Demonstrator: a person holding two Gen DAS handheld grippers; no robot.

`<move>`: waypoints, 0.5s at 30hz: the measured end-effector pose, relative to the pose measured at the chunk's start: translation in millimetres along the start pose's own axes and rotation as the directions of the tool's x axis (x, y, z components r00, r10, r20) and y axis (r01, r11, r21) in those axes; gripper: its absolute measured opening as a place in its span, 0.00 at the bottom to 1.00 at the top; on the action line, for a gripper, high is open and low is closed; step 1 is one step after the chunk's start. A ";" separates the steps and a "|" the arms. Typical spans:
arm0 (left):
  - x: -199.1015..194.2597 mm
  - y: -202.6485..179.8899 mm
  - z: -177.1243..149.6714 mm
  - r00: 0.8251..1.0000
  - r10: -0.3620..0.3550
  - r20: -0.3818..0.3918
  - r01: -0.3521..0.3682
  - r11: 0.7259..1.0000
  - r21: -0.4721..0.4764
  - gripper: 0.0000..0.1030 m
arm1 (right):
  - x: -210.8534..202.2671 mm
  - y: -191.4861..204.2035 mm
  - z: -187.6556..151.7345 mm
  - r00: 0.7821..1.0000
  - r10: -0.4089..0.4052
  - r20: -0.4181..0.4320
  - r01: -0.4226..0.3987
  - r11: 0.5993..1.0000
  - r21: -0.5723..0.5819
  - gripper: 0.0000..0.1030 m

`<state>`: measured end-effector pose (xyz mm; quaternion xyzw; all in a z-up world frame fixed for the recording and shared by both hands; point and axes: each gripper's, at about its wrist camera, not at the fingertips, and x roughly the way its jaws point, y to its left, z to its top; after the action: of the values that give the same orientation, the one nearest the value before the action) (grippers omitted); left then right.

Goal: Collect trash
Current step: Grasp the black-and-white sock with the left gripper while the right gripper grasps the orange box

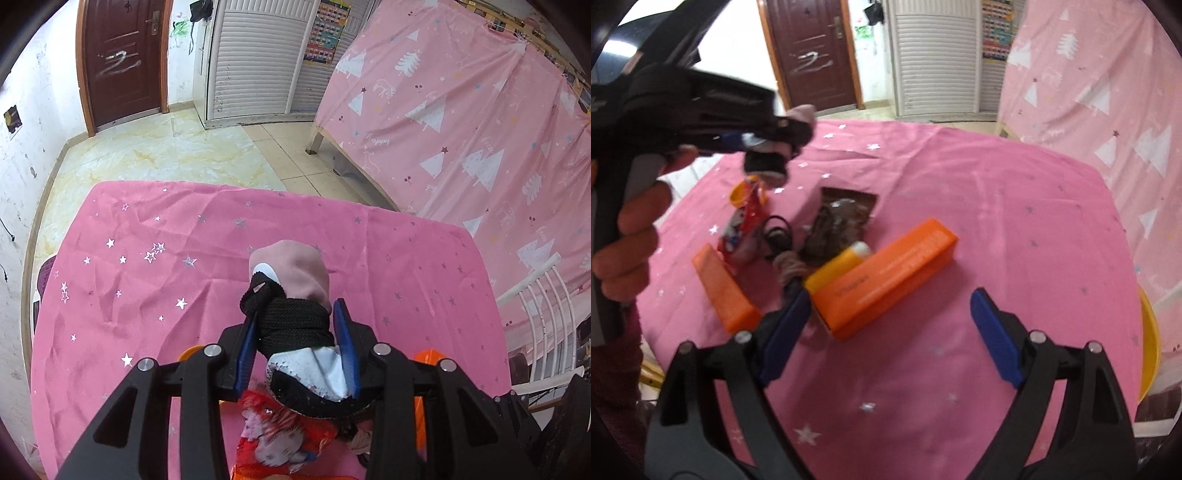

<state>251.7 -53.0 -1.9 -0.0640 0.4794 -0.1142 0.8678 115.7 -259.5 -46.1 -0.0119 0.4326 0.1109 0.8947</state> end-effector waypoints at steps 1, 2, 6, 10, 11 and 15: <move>-1.0 0.1 0.0 1.000 -0.001 0.002 0.001 1.000 -0.002 0.32 | -0.4 -2.7 -0.8 1.000 -0.011 0.001 0.011 1.000 0.002 0.82; -3.3 0.0 -1.1 1.000 -0.002 0.006 0.002 1.000 -0.004 0.32 | -0.7 -5.1 -0.7 1.000 -0.020 0.006 0.020 1.000 0.007 0.78; -10.9 -4.1 -1.0 1.000 -0.010 0.022 0.010 1.000 -0.003 0.32 | 2.9 -17.8 3.4 0.999 -0.045 0.020 0.044 0.998 0.037 0.64; -20.3 -12.9 -0.3 0.999 -0.019 0.041 0.019 1.000 0.017 0.32 | 10.1 -21.1 9.2 0.998 -0.052 0.029 0.051 0.998 0.048 0.57; -23.2 -16.0 -0.6 0.999 -0.022 0.045 0.021 0.999 0.025 0.32 | 12.3 -23.4 11.6 0.998 -0.050 0.033 0.049 0.997 0.053 0.56; -28.1 -23.9 -2.0 0.998 -0.023 0.050 0.021 0.999 0.041 0.32 | 17.6 -28.1 16.4 0.998 -0.046 0.037 0.044 0.997 0.061 0.47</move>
<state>232.2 -68.8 25.3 -0.0548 0.4541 -0.1319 0.8794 144.8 -281.6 -51.7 0.0073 0.4183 0.0780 0.9049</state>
